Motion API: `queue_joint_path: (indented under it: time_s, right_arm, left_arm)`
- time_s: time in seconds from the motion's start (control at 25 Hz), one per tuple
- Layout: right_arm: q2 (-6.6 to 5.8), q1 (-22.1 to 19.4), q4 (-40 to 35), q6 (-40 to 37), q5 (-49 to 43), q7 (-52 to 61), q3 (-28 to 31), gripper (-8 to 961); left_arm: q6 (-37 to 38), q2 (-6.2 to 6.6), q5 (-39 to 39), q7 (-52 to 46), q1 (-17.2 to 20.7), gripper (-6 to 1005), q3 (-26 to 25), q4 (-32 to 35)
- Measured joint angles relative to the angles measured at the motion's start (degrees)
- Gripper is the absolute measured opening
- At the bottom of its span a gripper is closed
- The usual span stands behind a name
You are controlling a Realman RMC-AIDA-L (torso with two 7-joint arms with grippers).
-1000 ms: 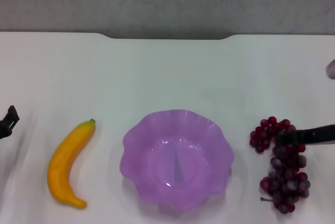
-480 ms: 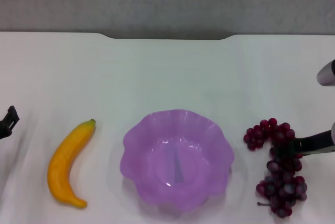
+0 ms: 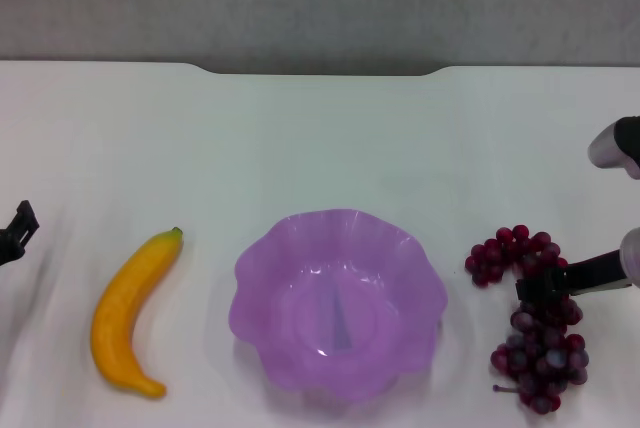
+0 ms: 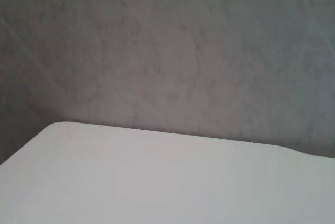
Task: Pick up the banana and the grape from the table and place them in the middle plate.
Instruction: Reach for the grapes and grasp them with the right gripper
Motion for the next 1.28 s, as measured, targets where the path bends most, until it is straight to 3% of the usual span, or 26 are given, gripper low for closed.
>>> queue_joint_path:
  time_s: [0.64,1.28]
  right_arm:
    - [0.22,0.14,-1.37,-5.14,0.05,0.32,-5.84,688]
    - [0.22,0.00,-2.50,-9.54,0.05,-0.01,-9.49,531]
  left_arm:
    - [0.00,-0.01,0.00,0.00,0.00,742,0.00,0.05]
    - [0.00,-0.06,0.00,0.00,0.02,742,0.00,0.05]
